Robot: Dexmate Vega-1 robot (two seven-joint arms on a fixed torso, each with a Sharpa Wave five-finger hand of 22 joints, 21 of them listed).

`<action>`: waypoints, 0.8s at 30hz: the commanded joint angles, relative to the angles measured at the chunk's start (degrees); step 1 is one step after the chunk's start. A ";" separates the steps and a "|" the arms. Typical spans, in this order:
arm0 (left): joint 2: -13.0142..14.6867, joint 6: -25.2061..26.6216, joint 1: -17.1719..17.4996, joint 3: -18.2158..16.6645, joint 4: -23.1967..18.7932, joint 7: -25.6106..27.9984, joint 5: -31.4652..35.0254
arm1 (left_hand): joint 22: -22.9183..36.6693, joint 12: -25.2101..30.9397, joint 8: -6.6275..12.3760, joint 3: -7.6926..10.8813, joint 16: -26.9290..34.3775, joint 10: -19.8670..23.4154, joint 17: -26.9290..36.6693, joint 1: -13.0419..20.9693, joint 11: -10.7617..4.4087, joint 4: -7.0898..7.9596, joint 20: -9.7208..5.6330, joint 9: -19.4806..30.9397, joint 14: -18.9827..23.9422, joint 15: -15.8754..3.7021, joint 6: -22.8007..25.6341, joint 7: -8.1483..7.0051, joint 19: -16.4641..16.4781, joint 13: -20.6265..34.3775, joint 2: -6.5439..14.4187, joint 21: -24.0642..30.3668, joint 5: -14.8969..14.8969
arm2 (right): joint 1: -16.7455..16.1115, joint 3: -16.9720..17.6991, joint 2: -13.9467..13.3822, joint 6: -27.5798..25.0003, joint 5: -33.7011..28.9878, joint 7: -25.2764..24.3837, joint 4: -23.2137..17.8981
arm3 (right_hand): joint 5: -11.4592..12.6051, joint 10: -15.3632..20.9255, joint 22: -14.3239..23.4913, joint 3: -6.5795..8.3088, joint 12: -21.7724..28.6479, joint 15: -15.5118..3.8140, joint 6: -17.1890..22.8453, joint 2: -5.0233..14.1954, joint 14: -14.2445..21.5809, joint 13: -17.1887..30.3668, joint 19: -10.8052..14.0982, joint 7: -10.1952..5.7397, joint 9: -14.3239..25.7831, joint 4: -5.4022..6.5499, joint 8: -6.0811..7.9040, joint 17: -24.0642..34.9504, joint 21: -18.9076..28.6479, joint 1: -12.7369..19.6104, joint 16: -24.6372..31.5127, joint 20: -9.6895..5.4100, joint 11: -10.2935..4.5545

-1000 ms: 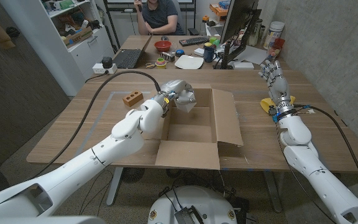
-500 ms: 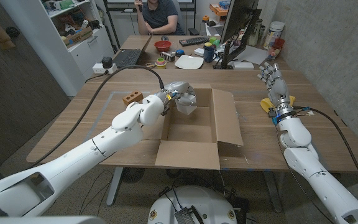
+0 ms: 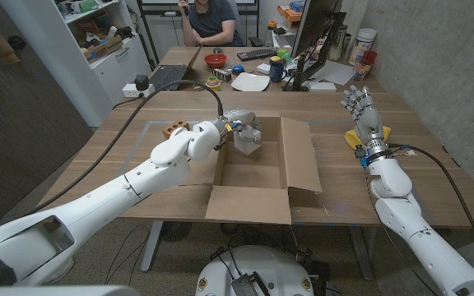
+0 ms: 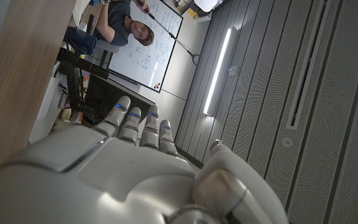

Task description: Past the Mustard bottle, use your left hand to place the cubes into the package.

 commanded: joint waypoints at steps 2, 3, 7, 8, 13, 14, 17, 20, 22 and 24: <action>-0.55 -1.86 -1.00 1.90 1.54 -2.53 4.24 | 0.15 0.06 -0.24 0.11 -0.22 1.79 0.04 10.31 -2.25 0.14 -4.96 0.05 15.73 -20.88 0.27 -0.05 -1.76 0.03 10.08 0.46 0.43 | 0.16 0.01 0.23 0.26 -0.04 -0.13 0.38 | 0.23 0.23 0.34 -0.25 0.13 0.28 0.37 0.10 0.37 0.29 -0.12 0.02 0.17 -0.15 0.08 0.13 -0.29 -0.01 -0.06 0.08 -0.03; -0.75 -1.98 -0.97 1.47 1.71 -3.12 3.13 | 0.15 0.05 -0.24 0.11 -0.24 1.78 0.04 10.30 -2.45 0.15 -4.96 0.05 15.73 -20.88 0.28 -0.07 -1.78 0.02 10.07 0.46 0.43 | 0.15 -0.01 0.09 -0.04 0.01 -0.06 0.27 | 0.23 0.24 0.34 -0.25 0.13 0.28 0.35 0.10 0.37 0.29 -0.12 0.00 0.17 -0.15 0.07 0.13 -0.30 -0.01 -0.06 0.07 -0.03; -0.97 -2.57 -1.53 1.98 2.34 -4.06 4.02 | 0.12 -0.17 -0.34 0.06 -0.65 1.25 -0.14 10.13 -2.30 0.20 -4.91 0.03 15.27 -20.81 0.11 -0.06 -1.92 -0.09 9.85 0.44 0.42 | 0.38 -0.06 0.22 0.03 -0.02 0.11 0.71 | 0.23 0.27 0.34 -0.27 0.14 0.28 0.34 0.10 0.41 0.29 -0.09 0.04 0.17 -0.15 0.07 0.13 -0.36 0.00 -0.05 0.07 -0.06; -1.16 -2.62 -1.60 1.90 2.56 -4.63 3.52 | 0.11 -0.18 -0.35 0.06 -0.74 1.25 -0.18 10.09 -2.19 0.23 -4.90 0.02 15.19 -20.82 0.09 -0.07 -1.97 -0.12 9.83 0.43 0.42 | 0.37 0.01 0.33 -0.09 0.35 0.21 0.65 | 0.23 0.29 0.34 -0.27 0.14 0.27 0.36 0.10 0.41 0.29 -0.09 0.04 0.17 -0.15 0.07 0.13 -0.37 0.00 -0.05 0.07 -0.01; -1.44 -3.54 -2.57 2.70 3.40 -6.57 4.07 | 0.08 -0.22 -0.42 0.09 -0.97 1.21 -0.30 10.03 -2.21 0.25 -4.88 0.01 15.01 -20.85 -0.03 -0.20 -2.07 -0.22 9.78 0.41 0.43 | 0.49 0.10 0.32 -0.19 0.05 -0.02 0.71 | 0.23 0.29 0.34 -0.29 0.12 0.26 0.36 0.11 0.40 0.29 -0.06 0.03 0.17 -0.16 0.06 0.13 -0.46 0.02 -0.06 0.06 -0.07; -1.51 -3.65 -2.74 2.88 3.56 -6.68 4.41 | 0.08 -0.20 -0.43 0.09 -1.00 1.27 -0.32 10.01 -2.21 0.26 -4.87 0.01 14.98 -20.85 -0.04 -0.22 -2.09 -0.24 9.77 0.41 0.43 | 0.68 0.05 0.36 0.17 -0.05 0.22 1.10 | 0.23 0.30 0.35 -0.29 0.12 0.26 0.35 0.12 0.42 0.29 -0.04 -0.01 0.17 -0.17 0.06 0.13 -0.49 0.03 -0.05 0.04 -0.04; -1.94 -4.21 -3.43 2.76 4.38 -8.10 3.20 | 0.03 -0.35 -0.59 0.09 -1.49 1.04 -0.54 9.90 -2.43 0.24 -4.82 -0.01 14.34 -20.82 -0.37 -0.21 -2.31 -0.37 9.49 0.32 0.43 | 0.71 0.09 0.47 0.12 0.01 0.17 1.13 | 0.24 0.30 0.35 -0.30 0.11 0.29 0.36 0.12 0.43 0.29 -0.03 0.03 0.17 -0.17 0.06 0.13 -0.54 0.03 -0.06 0.06 -0.01; -2.31 -4.42 -3.99 2.91 4.98 -8.99 2.65 | -0.02 -0.46 -0.69 0.13 -1.67 0.92 -0.66 9.70 -2.41 0.43 -4.78 -0.02 14.17 -20.81 -0.58 -0.24 -2.55 -0.48 9.58 0.19 0.45 | 0.71 0.13 0.36 0.19 0.02 0.40 1.23 | 0.24 0.31 0.35 -0.31 0.11 0.30 0.34 0.12 0.47 0.29 -0.01 0.02 0.17 -0.17 0.05 0.13 -0.58 0.04 -0.04 0.06 -0.01; -2.37 -4.56 -4.18 3.13 5.02 -9.03 3.04 | -0.04 -0.50 -0.75 0.16 -1.72 0.90 -0.71 9.62 -2.38 0.50 -4.76 -0.03 14.14 -20.82 -0.68 -0.24 -2.63 -0.54 9.62 0.15 0.46 | 0.68 0.21 0.46 0.39 0.02 0.30 1.30 | 0.24 0.29 0.35 -0.32 0.10 0.30 0.34 0.13 0.45 0.29 0.00 -0.01 0.17 -0.18 0.04 0.13 -0.61 0.04 -0.06 0.08 -0.03; -2.53 -4.55 -4.53 3.38 5.21 -9.71 3.04 | -0.06 -0.56 -0.75 0.17 -1.79 0.82 -0.77 9.54 -2.39 0.56 -4.74 -0.03 14.10 -20.82 -0.67 -0.24 -2.73 -0.60 9.63 0.09 0.46 | 0.52 0.34 0.45 0.35 -0.29 -0.23 1.15 | 0.24 0.28 0.35 -0.32 0.09 0.28 0.35 0.13 0.43 0.29 0.01 0.04 0.17 -0.18 0.05 0.13 -0.65 0.05 -0.06 0.06 -0.10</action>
